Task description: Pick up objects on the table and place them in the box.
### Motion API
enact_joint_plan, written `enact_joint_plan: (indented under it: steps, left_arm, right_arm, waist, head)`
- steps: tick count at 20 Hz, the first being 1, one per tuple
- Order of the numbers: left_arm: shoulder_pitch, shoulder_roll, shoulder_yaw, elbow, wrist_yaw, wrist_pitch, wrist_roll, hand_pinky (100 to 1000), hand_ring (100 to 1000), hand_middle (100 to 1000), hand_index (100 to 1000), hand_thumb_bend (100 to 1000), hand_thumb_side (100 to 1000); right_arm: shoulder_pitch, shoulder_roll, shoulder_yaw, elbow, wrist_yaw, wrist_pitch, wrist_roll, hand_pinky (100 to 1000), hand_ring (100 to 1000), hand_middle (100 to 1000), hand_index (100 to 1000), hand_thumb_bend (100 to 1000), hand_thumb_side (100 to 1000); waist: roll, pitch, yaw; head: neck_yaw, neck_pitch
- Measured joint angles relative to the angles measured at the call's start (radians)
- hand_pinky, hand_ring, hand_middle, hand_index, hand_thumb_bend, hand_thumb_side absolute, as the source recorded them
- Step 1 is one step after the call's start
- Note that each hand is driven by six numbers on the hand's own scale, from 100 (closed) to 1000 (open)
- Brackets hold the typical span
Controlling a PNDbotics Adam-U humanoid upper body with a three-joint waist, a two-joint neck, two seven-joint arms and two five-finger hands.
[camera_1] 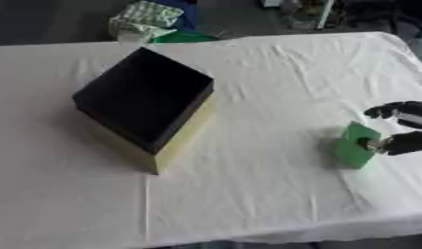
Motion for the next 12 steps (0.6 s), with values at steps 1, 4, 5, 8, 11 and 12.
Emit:
enact_joint_plan:
  steps: [1,4,5,8,11,12]
  left_arm:
    - [0.0,0.0,0.0,0.0,0.001,0.0,-0.001,654,715,619,745,101,881]
    - [0.002,-0.001,0.0,0.0,0.002,0.001,-0.005,653,714,617,745,102,881]
    - [0.004,-0.001,0.0,0.0,0.002,0.002,-0.005,653,712,616,745,101,881]
    - [0.006,-0.001,0.0,0.0,0.003,0.003,-0.009,653,710,613,744,100,881]
    - [0.007,-0.005,0.0,0.0,0.003,0.005,-0.014,653,709,612,744,100,882]
    - [0.007,-0.006,0.0,0.0,0.003,0.006,-0.016,653,709,612,744,100,882]
  right_arm:
    - [-0.004,0.004,0.002,0.009,0.005,0.0,0.0,987,943,903,1000,297,760]
    - [-0.018,0.014,0.005,0.028,0.015,0.0,0.0,989,943,902,1000,302,761]
    - [-0.021,0.018,0.005,0.033,0.017,-0.001,0.001,988,943,902,1000,310,768]
    - [-0.027,0.023,0.006,0.04,0.018,-0.007,0.006,987,943,901,1000,291,762]
    - [-0.027,0.023,0.005,0.04,0.018,-0.012,0.011,983,939,894,1000,267,764]
    - [-0.026,0.023,0.005,0.04,0.017,-0.014,0.013,983,939,893,1000,264,765]
  waist:
    - [0.0,0.0,0.0]
    - [0.0,0.0,0.001]
    - [0.0,0.0,0.001]
    - [0.0,0.0,0.001]
    - [0.0,0.001,0.001]
    - [0.0,0.002,0.001]
  head:
    - [-0.001,0.0]
    - [-0.003,0.0]
    - [-0.004,0.0]
    - [-0.004,0.0]
    - [-0.003,0.0]
    - [-0.003,0.0]
